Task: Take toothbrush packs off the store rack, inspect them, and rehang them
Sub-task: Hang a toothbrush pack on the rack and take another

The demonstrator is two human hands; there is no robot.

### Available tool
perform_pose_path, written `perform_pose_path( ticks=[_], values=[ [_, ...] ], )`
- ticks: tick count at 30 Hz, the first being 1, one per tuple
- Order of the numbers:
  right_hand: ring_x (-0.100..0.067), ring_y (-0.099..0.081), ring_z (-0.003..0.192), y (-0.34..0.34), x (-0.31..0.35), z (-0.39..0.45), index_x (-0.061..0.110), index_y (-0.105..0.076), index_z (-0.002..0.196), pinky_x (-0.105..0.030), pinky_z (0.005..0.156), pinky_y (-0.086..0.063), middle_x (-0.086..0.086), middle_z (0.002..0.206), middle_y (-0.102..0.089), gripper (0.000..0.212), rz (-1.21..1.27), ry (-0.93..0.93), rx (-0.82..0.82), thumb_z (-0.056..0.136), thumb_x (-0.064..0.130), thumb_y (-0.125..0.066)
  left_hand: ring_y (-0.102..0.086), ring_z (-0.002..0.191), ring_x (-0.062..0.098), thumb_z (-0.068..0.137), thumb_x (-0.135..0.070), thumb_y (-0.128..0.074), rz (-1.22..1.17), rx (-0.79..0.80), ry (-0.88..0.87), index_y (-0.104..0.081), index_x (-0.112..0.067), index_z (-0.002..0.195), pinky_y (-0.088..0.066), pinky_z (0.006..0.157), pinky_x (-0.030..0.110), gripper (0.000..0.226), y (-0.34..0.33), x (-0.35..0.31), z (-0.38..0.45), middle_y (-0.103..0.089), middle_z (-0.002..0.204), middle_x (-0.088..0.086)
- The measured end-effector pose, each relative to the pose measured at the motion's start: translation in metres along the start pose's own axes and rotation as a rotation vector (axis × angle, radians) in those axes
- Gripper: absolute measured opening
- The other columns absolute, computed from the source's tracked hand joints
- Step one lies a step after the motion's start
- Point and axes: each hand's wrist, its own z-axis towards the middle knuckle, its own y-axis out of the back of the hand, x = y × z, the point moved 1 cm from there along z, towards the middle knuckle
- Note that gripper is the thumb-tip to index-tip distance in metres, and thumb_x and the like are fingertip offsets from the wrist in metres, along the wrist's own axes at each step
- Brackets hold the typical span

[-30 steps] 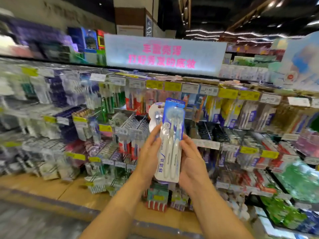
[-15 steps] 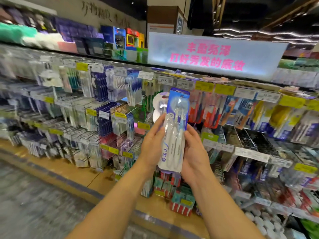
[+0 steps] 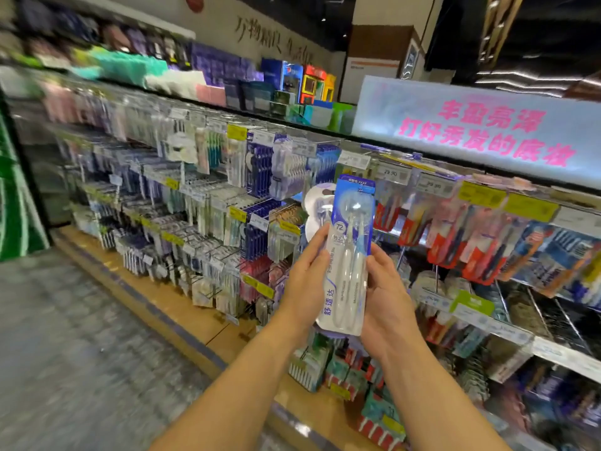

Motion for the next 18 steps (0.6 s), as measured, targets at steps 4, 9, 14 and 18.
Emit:
perform_pose_path(
  ticks=[4,9,14,18],
  values=[
    [-0.037,-0.064,0.125,-0.016,-0.011,0.016,0.019,-0.062,0.133,-0.059,0.109,-0.047,-0.016,0.128,-0.070,0.032,0.013,-0.023,0.040,0.102,0.013,-0.057,-0.065,0.124,0.013,0.111,-0.017,-0.038,-0.019,-0.047,0.024,-0.055,-0.038,0.143,-0.054,0.097,0.034,0.042,0.023,0.001,0.015,-0.067,0.135,-0.011],
    [-0.040,-0.063,0.124,-0.031,-0.022,0.046,0.017,-0.063,0.129,-0.061,0.109,-0.046,-0.019,0.126,-0.071,0.029,0.016,-0.034,0.045,0.102,0.010,-0.057,-0.065,0.124,0.019,0.110,-0.016,-0.039,-0.035,-0.100,0.020,-0.060,-0.040,0.135,-0.050,0.106,0.047,0.040,0.043,0.001,0.041,-0.070,0.132,-0.009],
    [-0.035,-0.070,0.114,-0.044,-0.027,0.085,0.018,-0.062,0.130,-0.052,0.097,-0.055,-0.017,0.123,-0.073,0.029,0.023,-0.048,0.067,0.103,0.013,-0.057,-0.065,0.124,0.021,0.111,-0.016,-0.039,-0.010,-0.106,0.006,-0.059,-0.038,0.137,-0.050,0.106,0.049,0.039,0.061,0.005,0.083,-0.070,0.132,-0.008],
    [-0.027,-0.074,0.093,-0.051,-0.024,0.121,0.019,-0.067,0.119,-0.043,0.081,-0.060,-0.016,0.114,-0.075,0.023,0.034,-0.037,0.077,0.101,0.010,-0.057,-0.068,0.120,0.021,0.110,-0.015,-0.041,0.010,-0.095,0.005,-0.055,-0.032,0.141,-0.056,0.096,0.041,0.038,0.069,0.009,0.120,-0.070,0.130,-0.007]
  ],
)
